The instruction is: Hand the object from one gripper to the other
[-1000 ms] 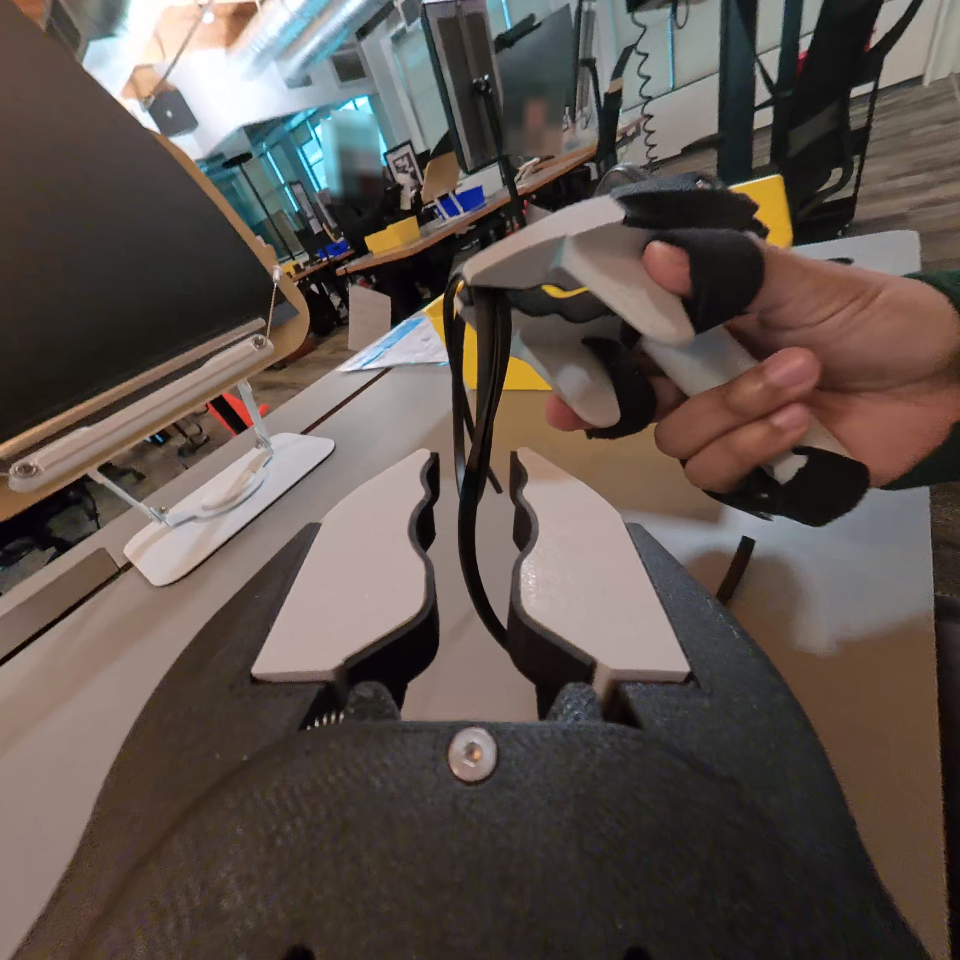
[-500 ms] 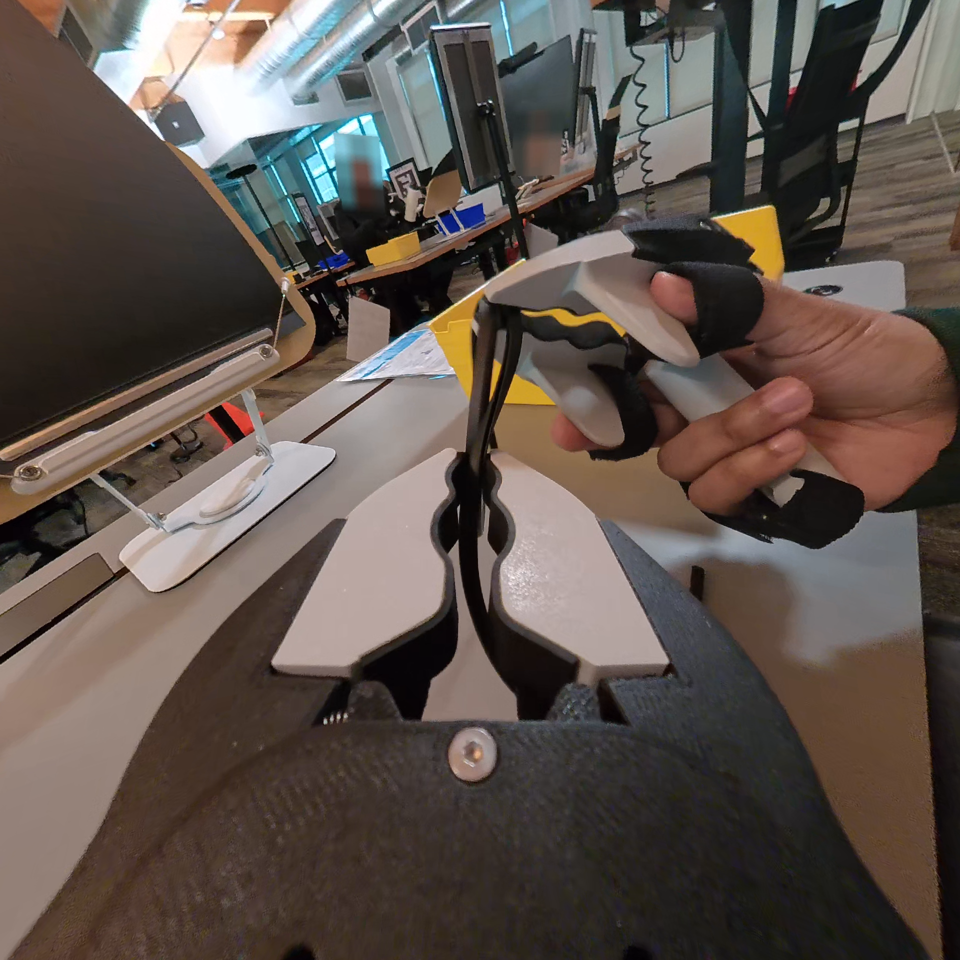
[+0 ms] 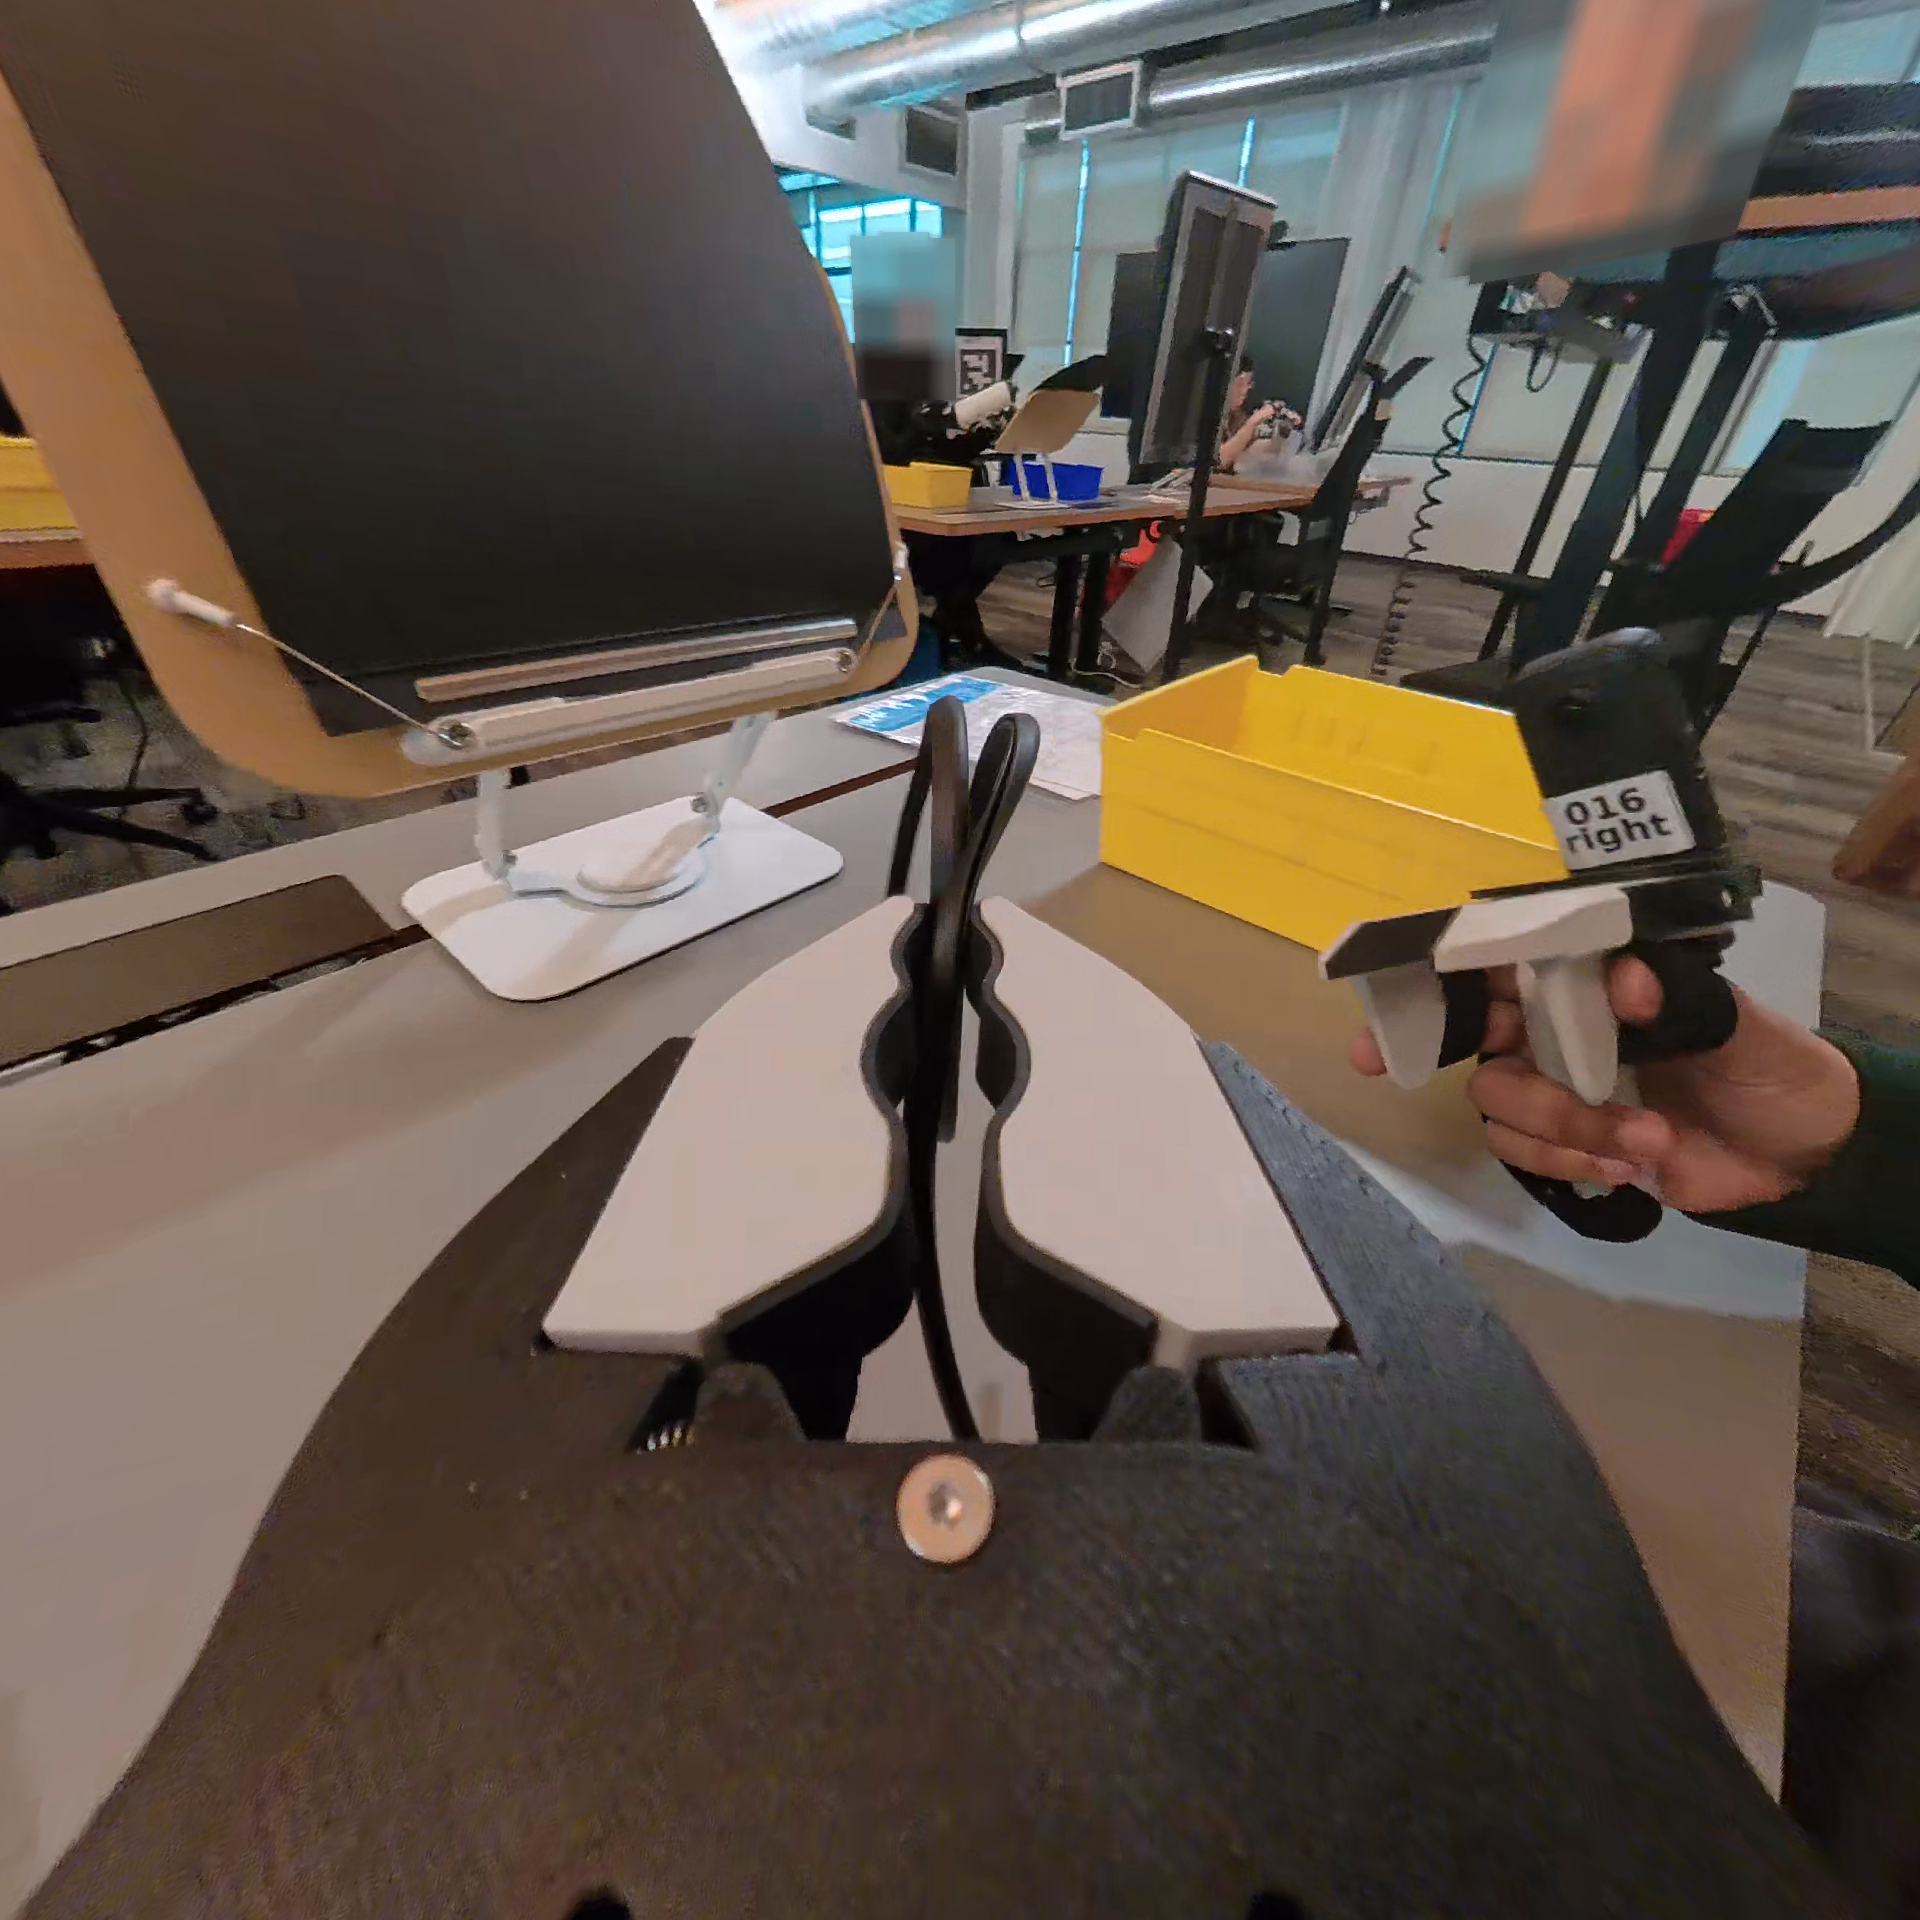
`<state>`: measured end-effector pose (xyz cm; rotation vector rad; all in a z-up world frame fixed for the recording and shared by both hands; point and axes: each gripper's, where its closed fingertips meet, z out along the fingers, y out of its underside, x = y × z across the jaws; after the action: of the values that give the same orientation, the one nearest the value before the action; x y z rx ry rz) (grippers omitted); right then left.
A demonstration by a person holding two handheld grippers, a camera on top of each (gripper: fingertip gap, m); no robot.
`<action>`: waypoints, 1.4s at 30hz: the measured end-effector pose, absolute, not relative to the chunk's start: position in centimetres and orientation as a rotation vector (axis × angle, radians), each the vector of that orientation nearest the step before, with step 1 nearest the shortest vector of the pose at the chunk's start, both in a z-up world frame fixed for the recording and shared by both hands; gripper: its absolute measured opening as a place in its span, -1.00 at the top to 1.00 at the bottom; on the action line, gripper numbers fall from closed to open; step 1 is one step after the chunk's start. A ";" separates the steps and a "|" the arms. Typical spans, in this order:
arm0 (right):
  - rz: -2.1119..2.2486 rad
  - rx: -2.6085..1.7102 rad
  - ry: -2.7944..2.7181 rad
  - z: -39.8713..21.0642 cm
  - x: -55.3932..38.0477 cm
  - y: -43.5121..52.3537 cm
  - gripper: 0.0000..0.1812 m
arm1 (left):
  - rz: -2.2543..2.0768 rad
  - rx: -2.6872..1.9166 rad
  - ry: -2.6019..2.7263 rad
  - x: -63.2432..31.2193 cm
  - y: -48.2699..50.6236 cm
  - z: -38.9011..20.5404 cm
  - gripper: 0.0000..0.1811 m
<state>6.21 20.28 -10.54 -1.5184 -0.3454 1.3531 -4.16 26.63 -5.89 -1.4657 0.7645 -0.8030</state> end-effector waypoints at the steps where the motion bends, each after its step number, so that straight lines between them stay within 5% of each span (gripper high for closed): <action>1: 1.317 -1.529 -0.363 -10.7 6.2 20.3 0.68 | -0.800 -1.467 0.763 -4.6 26.8 -5.5 0.94; 11: 0.880 -1.541 -0.544 -11.5 5.8 20.8 0.57 | -0.806 -1.635 0.910 -5.0 25.2 -3.6 0.94; 28: 0.287 -1.302 -0.755 -8.0 5.1 19.0 0.49 | -0.751 -1.870 1.316 0.2 18.3 -8.5 0.94; 41: -0.249 -1.285 -0.979 -9.4 4.4 19.2 0.95 | -0.747 -1.869 1.401 2.1 16.5 -10.4 0.93; 42: -0.220 -1.294 -0.964 -9.3 4.4 19.2 0.95 | -0.761 -1.851 1.398 2.1 16.5 -10.1 0.81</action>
<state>4.43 19.23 -9.26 -1.2936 -0.9642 -0.2197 2.14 16.46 -10.08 -1.8514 1.3981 -0.7613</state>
